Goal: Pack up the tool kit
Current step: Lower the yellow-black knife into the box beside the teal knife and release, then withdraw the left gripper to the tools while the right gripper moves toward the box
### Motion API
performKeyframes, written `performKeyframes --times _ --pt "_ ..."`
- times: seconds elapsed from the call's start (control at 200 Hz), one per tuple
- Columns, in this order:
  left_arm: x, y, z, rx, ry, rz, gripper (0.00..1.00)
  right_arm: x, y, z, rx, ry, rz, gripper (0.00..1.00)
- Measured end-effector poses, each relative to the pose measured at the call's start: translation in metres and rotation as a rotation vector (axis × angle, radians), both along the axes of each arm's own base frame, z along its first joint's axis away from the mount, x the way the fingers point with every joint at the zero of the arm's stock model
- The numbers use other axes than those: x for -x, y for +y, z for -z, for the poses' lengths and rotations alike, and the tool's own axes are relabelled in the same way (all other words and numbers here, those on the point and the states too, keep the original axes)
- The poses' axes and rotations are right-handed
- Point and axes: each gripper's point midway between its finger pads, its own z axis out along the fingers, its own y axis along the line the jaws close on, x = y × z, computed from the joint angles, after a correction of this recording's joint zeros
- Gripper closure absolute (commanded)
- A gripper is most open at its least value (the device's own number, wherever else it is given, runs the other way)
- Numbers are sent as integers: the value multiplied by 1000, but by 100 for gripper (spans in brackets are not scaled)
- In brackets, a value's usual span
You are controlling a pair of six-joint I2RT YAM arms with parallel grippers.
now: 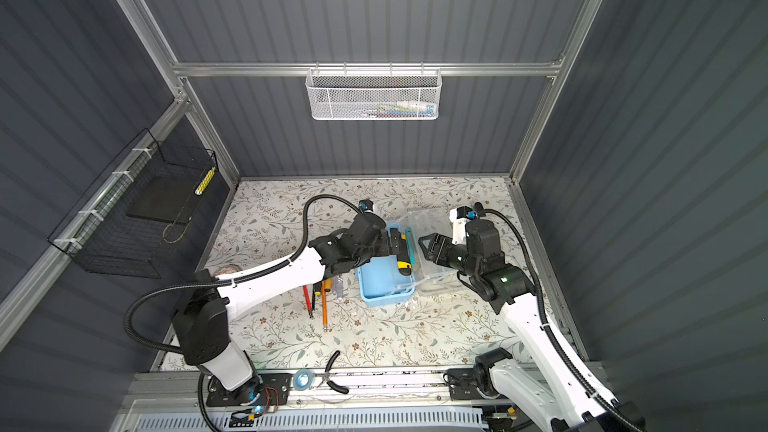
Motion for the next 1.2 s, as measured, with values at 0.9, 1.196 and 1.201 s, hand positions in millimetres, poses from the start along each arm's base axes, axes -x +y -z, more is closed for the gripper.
performKeyframes --times 0.9,1.196,1.201 --pt "78 230 71 -223 122 -348 12 62 135 50 332 44 -276 43" --pt "81 244 83 -199 117 -386 31 62 146 66 340 67 -260 54" --pt "81 244 83 -201 116 -386 31 62 146 66 338 67 -260 54"
